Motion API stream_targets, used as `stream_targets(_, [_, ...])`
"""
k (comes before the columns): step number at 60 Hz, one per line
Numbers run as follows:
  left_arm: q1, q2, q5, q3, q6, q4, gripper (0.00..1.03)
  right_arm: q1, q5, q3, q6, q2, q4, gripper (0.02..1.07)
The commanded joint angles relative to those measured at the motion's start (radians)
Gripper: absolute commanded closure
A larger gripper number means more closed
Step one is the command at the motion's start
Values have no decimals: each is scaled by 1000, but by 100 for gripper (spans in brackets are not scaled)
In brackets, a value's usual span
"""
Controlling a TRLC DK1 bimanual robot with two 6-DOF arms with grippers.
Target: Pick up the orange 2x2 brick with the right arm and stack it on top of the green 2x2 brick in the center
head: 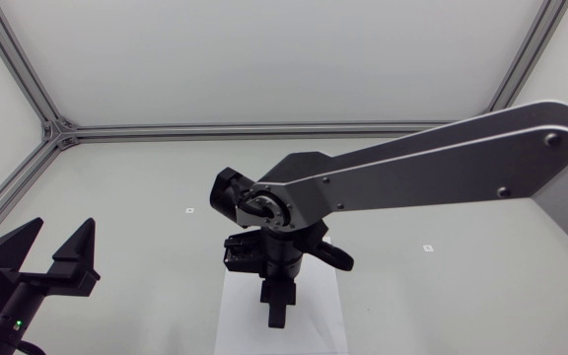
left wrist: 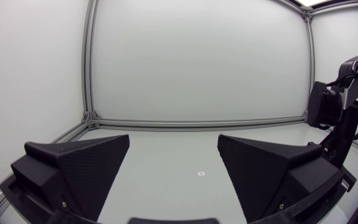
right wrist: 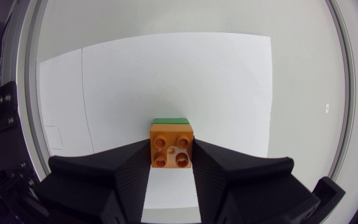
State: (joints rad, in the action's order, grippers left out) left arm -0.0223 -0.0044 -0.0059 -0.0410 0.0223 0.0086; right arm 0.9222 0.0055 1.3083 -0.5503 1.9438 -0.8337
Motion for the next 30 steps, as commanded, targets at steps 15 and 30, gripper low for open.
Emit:
stream_targets(15, [2, -8, 4, 41, -13, -15, 4, -54, -22, -12, 15, 138, -68, 101])
stream_targets(30, [2, -8, 6, 41, -13, -15, 4, -54, -48, -76, -5, 81, -8, 101])
